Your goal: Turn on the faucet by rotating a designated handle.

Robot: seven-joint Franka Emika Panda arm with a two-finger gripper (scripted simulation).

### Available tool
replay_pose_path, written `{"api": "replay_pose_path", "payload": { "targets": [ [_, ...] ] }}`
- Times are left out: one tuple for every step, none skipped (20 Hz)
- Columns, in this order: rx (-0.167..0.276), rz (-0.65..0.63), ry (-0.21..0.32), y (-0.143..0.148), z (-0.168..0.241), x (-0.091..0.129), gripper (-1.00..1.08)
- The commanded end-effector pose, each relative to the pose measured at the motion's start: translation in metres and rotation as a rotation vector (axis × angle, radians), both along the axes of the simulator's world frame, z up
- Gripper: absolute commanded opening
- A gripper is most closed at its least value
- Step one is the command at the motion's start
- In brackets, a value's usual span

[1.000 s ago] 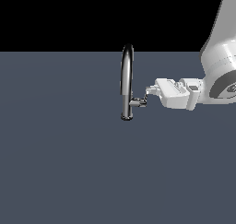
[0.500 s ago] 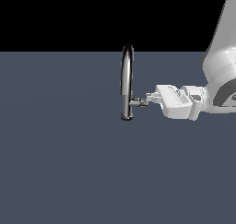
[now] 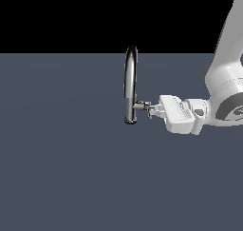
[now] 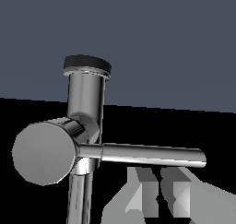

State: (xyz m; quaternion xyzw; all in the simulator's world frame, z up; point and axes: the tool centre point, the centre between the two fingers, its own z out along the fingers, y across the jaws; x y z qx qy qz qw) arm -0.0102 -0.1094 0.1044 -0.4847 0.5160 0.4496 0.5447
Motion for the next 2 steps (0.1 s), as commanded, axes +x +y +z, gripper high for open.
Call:
{"api": "replay_pose_path", "payload": {
  "targets": [
    [0.008, 0.006, 0.045, 0.009, -0.0385, -0.0132, -1.0],
    [0.008, 0.006, 0.045, 0.009, -0.0385, -0.0132, -1.0]
  ]
}}
